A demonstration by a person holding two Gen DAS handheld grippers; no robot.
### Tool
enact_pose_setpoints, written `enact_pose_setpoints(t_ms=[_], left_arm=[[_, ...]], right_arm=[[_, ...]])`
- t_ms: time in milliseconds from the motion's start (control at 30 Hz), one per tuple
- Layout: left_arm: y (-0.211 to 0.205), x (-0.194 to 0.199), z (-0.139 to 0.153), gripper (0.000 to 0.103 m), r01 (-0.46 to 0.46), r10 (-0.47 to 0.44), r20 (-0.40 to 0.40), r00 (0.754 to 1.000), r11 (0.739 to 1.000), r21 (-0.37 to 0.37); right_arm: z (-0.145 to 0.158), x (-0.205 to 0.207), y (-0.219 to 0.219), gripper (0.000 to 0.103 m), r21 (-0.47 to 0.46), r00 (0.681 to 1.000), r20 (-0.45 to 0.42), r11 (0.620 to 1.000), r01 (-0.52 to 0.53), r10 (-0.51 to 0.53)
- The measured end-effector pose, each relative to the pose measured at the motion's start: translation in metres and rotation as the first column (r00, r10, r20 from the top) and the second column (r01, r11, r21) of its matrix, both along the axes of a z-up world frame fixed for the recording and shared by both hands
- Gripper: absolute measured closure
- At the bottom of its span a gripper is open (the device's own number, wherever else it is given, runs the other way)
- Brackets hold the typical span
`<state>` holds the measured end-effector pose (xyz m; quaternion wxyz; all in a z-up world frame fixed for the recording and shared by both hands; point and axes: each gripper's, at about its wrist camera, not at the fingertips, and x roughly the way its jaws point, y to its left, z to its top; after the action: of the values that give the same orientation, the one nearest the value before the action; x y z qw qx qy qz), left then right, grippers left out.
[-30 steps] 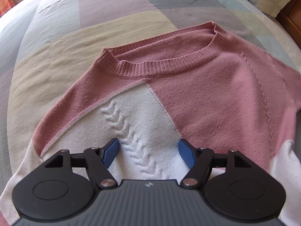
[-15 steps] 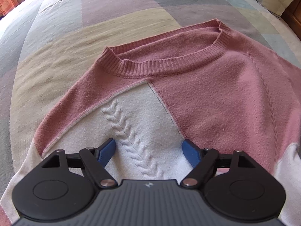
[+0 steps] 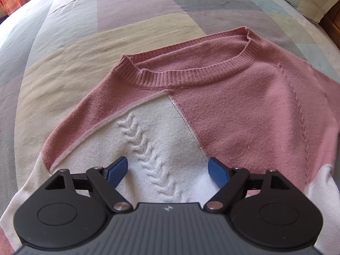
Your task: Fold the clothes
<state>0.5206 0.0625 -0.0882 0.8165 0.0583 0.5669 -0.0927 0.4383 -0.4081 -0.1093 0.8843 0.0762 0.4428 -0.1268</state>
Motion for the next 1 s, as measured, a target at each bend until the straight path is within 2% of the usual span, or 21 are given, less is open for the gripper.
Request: enact_pose_setpoints(t_ms=[167,300,400,533,600,667,733,800,900,1000], left_arm=[[-0.005,-0.019,0.021,0.02,0.024,-0.021,0.038,0.999,0.998,-0.056],[-0.003,-0.035,0.018,0.02,0.023,-0.018,0.049,0.999,0.994,-0.103],[0.009,-0.039,0.005,0.02,-0.047,0.048,-0.001,0.999,0.986,-0.16],[0.044,-0.054,-0.001,0.02,-0.172,0.17,-0.026,0.985,0.962,-0.212],[0.06,-0.061,0.002,0.02,-0.192,0.19,-0.028,0.981,0.96,-0.202],[0.076,-0.066,0.009,0.02,-0.203,0.204,-0.016,0.979,0.954,-0.222],[0.088,-0.069,0.018,0.02,-0.216,0.226,0.019,0.974,0.949,-0.228],[0.099,-0.067,0.022,0.02,-0.232,0.251,0.051,0.967,0.943,-0.24],[0.113,-0.057,0.016,0.02,-0.272,0.301,0.054,0.952,0.914,-0.301],[0.121,-0.045,0.0,0.02,-0.298,0.331,0.073,0.941,0.911,-0.284]], right_arm=[[0.023,-0.004,0.039,0.0,0.042,0.997,0.02,0.996,-0.077,0.076],[0.035,0.009,0.101,0.0,0.115,0.977,0.064,0.971,-0.21,0.203],[0.033,0.021,0.154,0.0,0.185,0.949,0.1,0.932,-0.313,0.299],[0.026,0.034,0.216,0.0,0.239,0.901,0.115,0.868,-0.435,0.419],[0.018,0.037,0.237,0.0,0.238,0.876,0.09,0.844,-0.48,0.473],[0.006,0.04,0.249,0.0,0.243,0.854,0.032,0.825,-0.511,0.519],[-0.006,0.041,0.252,0.0,0.237,0.841,-0.026,0.821,-0.52,0.54],[-0.009,0.037,0.252,0.0,0.215,0.827,-0.032,0.812,-0.543,0.561],[-0.009,0.037,0.255,0.0,0.192,0.815,-0.053,0.806,-0.559,0.577],[-0.009,0.04,0.261,0.0,0.176,0.818,-0.087,0.817,-0.55,0.569]])
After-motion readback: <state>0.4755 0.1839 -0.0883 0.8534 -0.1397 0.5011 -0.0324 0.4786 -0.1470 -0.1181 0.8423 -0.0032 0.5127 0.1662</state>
